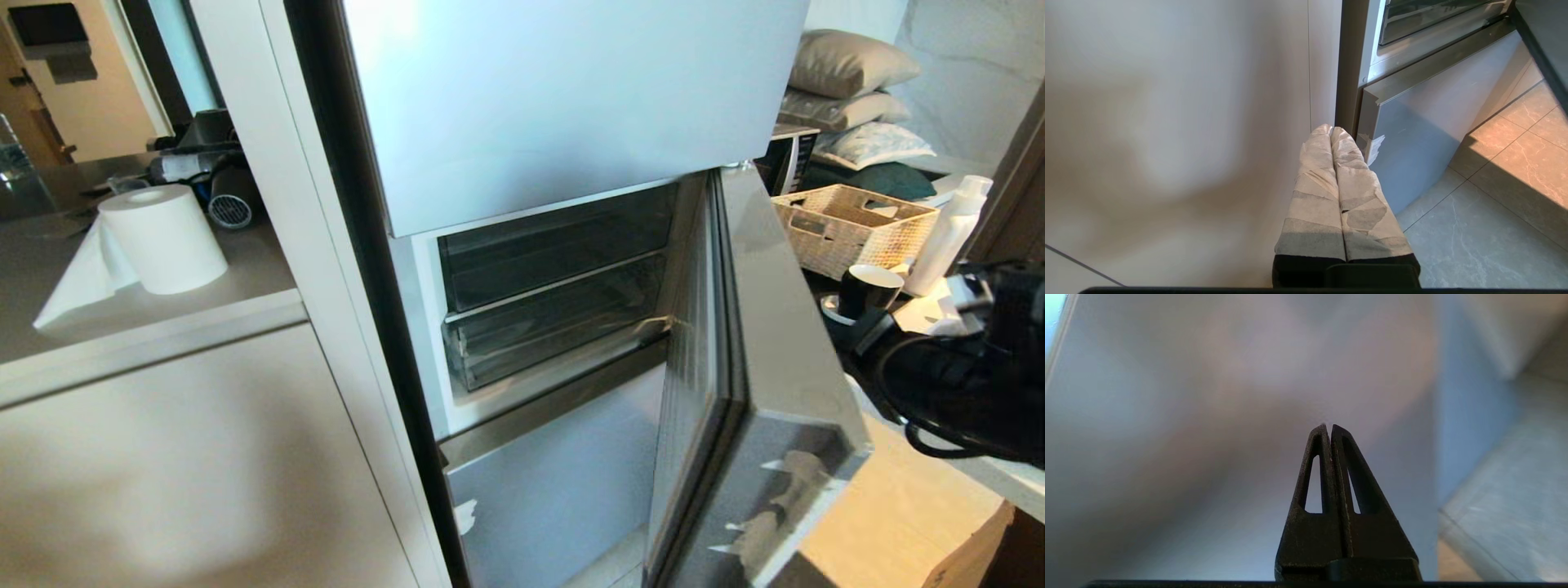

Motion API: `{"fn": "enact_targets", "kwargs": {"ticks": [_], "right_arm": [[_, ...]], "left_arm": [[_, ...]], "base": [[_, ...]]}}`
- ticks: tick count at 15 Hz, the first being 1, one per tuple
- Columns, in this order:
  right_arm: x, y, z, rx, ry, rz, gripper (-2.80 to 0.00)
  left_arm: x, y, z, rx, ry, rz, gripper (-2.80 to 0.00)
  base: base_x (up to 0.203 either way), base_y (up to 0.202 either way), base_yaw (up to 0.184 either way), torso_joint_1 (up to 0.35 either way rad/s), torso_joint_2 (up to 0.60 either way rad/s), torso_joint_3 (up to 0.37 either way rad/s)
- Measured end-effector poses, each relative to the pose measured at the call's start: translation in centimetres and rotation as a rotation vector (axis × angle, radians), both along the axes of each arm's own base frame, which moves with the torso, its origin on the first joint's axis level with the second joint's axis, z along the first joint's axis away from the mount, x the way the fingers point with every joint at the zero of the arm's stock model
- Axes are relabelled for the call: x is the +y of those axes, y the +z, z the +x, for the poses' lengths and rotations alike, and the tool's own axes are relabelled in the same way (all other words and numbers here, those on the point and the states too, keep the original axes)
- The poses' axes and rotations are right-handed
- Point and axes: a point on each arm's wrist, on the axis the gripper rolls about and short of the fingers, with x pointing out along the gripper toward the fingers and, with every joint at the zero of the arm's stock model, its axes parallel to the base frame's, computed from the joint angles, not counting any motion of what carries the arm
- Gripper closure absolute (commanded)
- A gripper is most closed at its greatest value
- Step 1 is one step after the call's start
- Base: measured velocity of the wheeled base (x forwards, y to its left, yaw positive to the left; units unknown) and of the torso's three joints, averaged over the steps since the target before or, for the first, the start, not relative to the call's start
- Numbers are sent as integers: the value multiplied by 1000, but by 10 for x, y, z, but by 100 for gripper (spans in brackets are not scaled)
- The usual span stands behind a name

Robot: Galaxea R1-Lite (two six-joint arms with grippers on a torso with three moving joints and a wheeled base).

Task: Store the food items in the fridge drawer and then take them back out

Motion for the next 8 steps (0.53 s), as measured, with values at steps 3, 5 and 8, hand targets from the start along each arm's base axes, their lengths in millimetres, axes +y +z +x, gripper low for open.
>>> {"fn": "enact_targets", "kwargs": {"ticks": [3, 5, 8], "right_arm": [[46, -5, 43, -10, 137, -79, 0], [80, -15, 73, -37, 249, -168, 0], [117, -29, 115, -141, 386, -201, 0]], "left_arm": [[0, 0, 0, 0, 0, 0, 0], [0, 0, 0, 0, 1, 0, 0], [0, 0, 0, 0, 1, 0, 0]], "base": [[0, 0, 0, 0, 0, 0], [0, 0, 0, 0, 0, 0], [0, 0, 0, 0, 0, 0]]}}
